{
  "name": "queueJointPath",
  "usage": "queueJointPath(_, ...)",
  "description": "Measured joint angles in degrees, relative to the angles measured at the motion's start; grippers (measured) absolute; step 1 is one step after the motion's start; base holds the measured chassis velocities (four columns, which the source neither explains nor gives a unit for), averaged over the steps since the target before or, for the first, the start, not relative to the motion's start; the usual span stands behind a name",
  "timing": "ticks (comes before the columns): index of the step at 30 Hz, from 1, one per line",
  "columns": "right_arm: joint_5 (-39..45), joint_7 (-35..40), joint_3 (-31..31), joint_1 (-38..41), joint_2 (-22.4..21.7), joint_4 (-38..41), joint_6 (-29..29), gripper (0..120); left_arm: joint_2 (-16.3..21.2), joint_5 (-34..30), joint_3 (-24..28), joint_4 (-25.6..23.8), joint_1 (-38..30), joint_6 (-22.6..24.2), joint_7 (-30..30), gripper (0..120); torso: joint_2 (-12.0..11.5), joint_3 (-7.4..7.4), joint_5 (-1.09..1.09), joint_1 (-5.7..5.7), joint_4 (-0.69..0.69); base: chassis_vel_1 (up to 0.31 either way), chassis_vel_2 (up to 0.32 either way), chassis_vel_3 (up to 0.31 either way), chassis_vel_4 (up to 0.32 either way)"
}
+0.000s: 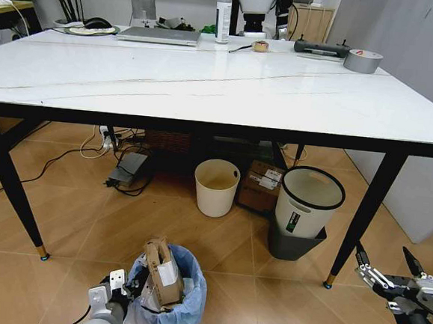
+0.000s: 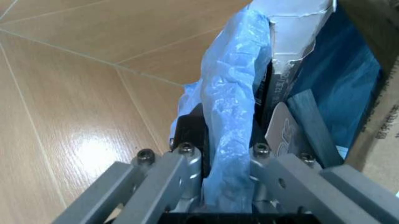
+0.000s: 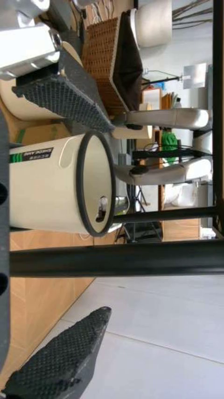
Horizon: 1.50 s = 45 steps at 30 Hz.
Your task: Pick up the trash bin and place the trash from the table into it.
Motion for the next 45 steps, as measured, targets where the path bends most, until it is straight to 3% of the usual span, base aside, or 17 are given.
queueJointPath(11,0.0,0.0,0.0,0.0,0.0,0.0,0.0,100,0.92,0.83,-0.41,-2.63,1.53,-0.04,0.11,49,0.02,0.01,0.0,0.01,0.0,0.0,0.0,0.0,0.0)
queueJointPath(18,0.0,0.0,0.0,0.0,0.0,0.0,0.0,100,1.55,1.87,-0.98,-5.63,3.65,-0.56,0.32,81,0.03,0.02,0.0,0.01,0.0,0.0,0.0,0.0,0.0)
queueJointPath(25,0.0,0.0,0.0,0.0,0.0,0.0,0.0,100,1.83,2.29,-1.15,-7.79,4.94,-0.63,0.07,99,0.03,0.02,-0.01,0.01,0.0,0.0,0.0,0.0,0.0)
queueJointPath(37,0.0,0.0,0.0,0.0,0.0,0.0,0.0,100,3.47,6.73,-2.29,-11.56,9.53,-1.65,0.63,100,0.04,0.03,-0.01,0.01,0.0,0.0,0.0,0.0,0.0)
queueJointPath(40,0.0,0.0,0.0,0.0,0.0,0.0,0.0,100,5.08,14.35,-3.43,-13.4,13.15,-5.07,2.45,100,0.04,0.03,0.0,0.01,0.0,0.0,0.0,0.0,0.0)
queueJointPath(42,0.0,0.0,0.0,0.0,0.0,0.0,0.0,100,5.4,16.22,-3.91,-13.69,13.9,-6.22,2.94,100,0.04,0.03,0.0,0.01,0.0,0.0,0.0,0.0,0.0)
queueJointPath(45,0.0,0.0,0.0,0.0,0.0,0.0,0.0,100,5.91,21.55,-5.49,-14.63,15.88,-11.99,4.38,100,0.04,0.03,0.0,0.01,0.0,0.0,0.0,0.0,0.0)
